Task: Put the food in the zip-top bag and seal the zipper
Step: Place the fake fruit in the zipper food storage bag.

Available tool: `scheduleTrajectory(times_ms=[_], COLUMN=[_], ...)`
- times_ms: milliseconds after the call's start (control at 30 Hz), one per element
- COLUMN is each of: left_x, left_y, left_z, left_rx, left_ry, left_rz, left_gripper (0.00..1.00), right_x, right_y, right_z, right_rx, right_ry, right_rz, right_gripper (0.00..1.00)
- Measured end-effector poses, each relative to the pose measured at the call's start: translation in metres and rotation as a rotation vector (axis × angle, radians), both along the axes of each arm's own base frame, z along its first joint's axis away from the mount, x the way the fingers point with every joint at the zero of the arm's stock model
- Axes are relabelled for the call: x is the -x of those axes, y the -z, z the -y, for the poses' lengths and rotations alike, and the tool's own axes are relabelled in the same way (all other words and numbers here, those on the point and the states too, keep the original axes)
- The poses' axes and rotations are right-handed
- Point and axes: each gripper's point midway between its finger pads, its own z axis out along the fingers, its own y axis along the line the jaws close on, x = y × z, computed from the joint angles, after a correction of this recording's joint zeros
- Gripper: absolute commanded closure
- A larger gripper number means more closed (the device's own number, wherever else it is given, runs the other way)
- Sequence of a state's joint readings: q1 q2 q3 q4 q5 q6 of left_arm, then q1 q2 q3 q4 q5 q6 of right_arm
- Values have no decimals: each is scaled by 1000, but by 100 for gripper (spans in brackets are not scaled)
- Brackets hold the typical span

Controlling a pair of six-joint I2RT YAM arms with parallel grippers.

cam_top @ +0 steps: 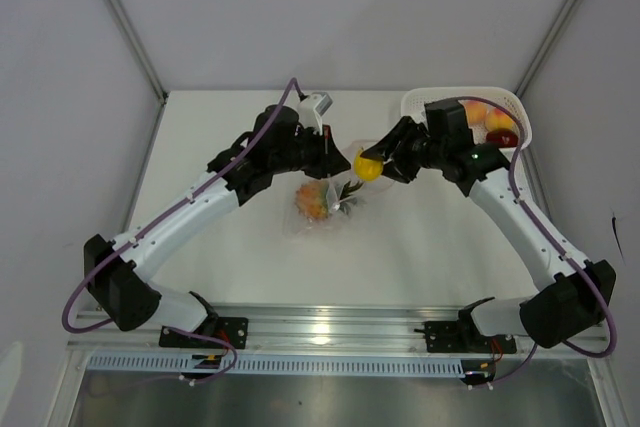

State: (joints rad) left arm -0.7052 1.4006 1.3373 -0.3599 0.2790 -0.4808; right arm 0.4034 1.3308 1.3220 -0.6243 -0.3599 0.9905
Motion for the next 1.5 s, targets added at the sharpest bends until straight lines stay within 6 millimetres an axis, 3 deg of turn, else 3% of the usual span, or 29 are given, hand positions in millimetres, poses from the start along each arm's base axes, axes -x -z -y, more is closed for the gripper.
scheduleTrajectory(times_ms=[167, 367, 567, 633, 667, 767, 933, 1067, 1233, 1333, 1500], left_x=[3, 5, 6, 6, 7, 6, 5, 2, -5, 0, 11], left_y=[-2, -9, -13, -11, -10, -8, -8, -15, -31, -49, -74], left_z=[2, 3, 5, 4, 4, 4, 4, 4, 5, 16, 33], left_rx=[10, 28, 37, 33, 30, 25, 23, 26, 56, 118, 215], left_ry=[12, 11, 11, 10, 10, 7, 0, -8, -34, 4, 87], left_rz=[-8, -15, -26, -33, -36, -42, -39, -30, -9, 10, 30], left_gripper=[100, 99, 99, 99, 100, 99, 99, 99, 99, 100, 99], right_x=[1, 6, -22, -27, -31, -39, -46, -40, -14, 0, 11], right_y=[25, 65, 103, 110, 111, 110, 99, 84, 41, 13, -5], right_z=[-18, -38, -30, -28, -28, -29, -35, -29, 1, 18, 40], right_rx=[121, 310, 466, 491, 498, 508, 510, 486, 481, 474, 406], right_ry=[-8, -44, 16, 28, 33, 43, 17, 12, 36, 38, -2], right_rz=[29, 179, 271, 288, 300, 334, 370, 376, 404, 428, 414], right_gripper=[67, 63, 57, 48, 35, 2, 1, 1, 0, 1, 1])
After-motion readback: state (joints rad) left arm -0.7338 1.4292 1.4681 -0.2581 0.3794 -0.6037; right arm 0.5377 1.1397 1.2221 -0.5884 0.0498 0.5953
